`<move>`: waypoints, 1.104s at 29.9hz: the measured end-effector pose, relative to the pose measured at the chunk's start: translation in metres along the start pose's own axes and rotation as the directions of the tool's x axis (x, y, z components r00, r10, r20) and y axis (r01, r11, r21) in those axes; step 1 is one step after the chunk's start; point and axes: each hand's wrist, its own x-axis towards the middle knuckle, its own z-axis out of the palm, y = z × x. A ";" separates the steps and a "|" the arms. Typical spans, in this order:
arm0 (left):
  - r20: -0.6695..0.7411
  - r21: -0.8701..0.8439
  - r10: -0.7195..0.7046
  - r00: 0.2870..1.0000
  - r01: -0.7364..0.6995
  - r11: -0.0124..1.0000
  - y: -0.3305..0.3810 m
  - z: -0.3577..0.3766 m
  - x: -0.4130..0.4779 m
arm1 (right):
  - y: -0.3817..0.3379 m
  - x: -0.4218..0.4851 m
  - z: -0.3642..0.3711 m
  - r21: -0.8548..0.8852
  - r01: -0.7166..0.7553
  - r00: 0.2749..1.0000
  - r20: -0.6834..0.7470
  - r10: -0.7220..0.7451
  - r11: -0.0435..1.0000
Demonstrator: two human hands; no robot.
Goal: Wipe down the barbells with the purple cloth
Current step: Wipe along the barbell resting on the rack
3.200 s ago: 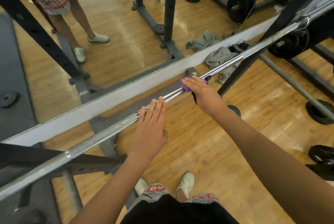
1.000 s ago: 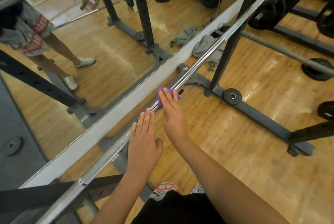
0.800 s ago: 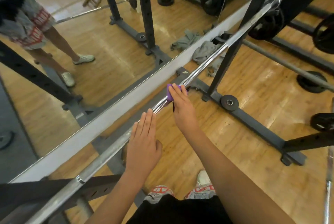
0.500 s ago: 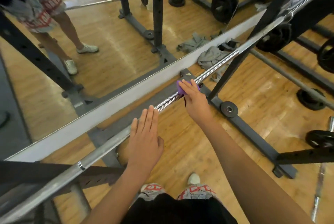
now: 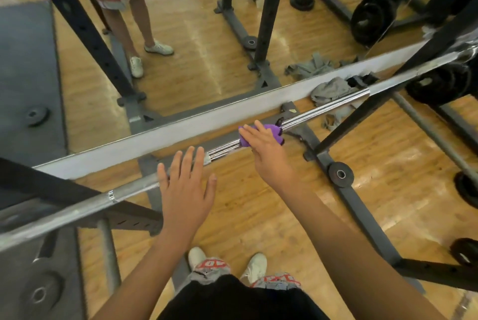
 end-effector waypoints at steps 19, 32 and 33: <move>-0.217 -0.017 -0.082 0.973 0.080 0.997 0.009 0.016 -0.001 | 0.039 0.006 0.006 -0.062 0.172 0.985 0.039 -0.170 0.983; -0.258 -0.003 -0.119 0.959 0.123 0.992 0.013 0.024 -0.002 | 0.027 0.000 0.006 -0.039 0.226 0.973 0.048 -0.224 0.973; -0.253 -0.004 -0.118 0.960 0.121 0.993 0.012 0.024 -0.002 | 0.035 0.000 0.001 -0.048 0.220 0.975 0.024 -0.219 0.974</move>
